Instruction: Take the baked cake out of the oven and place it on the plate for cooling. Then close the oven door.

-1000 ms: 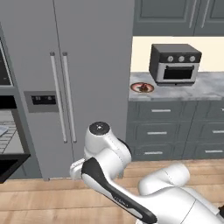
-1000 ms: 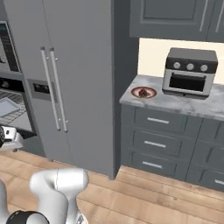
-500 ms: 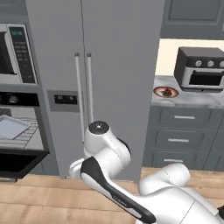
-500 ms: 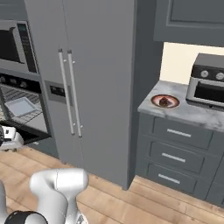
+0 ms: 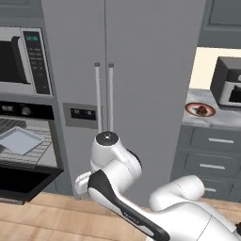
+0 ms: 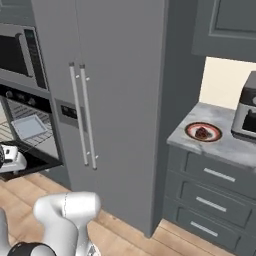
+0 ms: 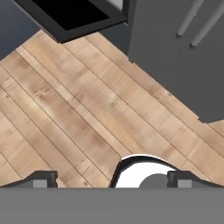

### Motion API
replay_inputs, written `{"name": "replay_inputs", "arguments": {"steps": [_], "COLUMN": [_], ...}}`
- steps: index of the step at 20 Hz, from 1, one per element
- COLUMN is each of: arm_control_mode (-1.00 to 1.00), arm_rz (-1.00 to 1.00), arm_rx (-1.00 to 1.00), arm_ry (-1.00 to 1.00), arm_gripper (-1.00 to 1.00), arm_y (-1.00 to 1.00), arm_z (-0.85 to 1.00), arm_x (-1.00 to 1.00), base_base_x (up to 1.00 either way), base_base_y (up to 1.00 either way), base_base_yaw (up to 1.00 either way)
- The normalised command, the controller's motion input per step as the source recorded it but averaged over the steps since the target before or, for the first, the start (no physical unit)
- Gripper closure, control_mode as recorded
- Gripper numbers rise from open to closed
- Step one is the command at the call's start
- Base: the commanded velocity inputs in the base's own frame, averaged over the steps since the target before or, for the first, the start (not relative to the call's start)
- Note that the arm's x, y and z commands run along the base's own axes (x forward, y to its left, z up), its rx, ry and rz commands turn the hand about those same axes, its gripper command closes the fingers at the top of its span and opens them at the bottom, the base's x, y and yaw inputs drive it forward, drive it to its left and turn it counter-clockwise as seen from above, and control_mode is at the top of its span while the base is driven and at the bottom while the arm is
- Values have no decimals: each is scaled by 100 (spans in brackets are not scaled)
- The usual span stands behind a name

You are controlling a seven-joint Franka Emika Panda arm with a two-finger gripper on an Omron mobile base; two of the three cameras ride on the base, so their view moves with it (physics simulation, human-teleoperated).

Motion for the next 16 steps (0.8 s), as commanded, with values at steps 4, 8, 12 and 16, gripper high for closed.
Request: {"name": "replay_inputs", "arguments": {"steps": [4, 8, 12, 16], "arm_control_mode": [100, 100, 100, 100], "arm_rz": [0, 0, 0, 0], "arm_rx": [0, 0, 0, 0], "arm_ry": [0, 0, 0, 0], "arm_gripper": [-100, -100, -100, -100], "arm_y": [0, 0, 0, 0], "arm_z": [0, 0, 0, 0], "arm_x": [0, 0, 0, 0], "base_base_x": [59, 59, 65, 64], "base_base_y": [35, 51, 38, 7], "base_base_yaw": [9, 4, 3, 0]}}
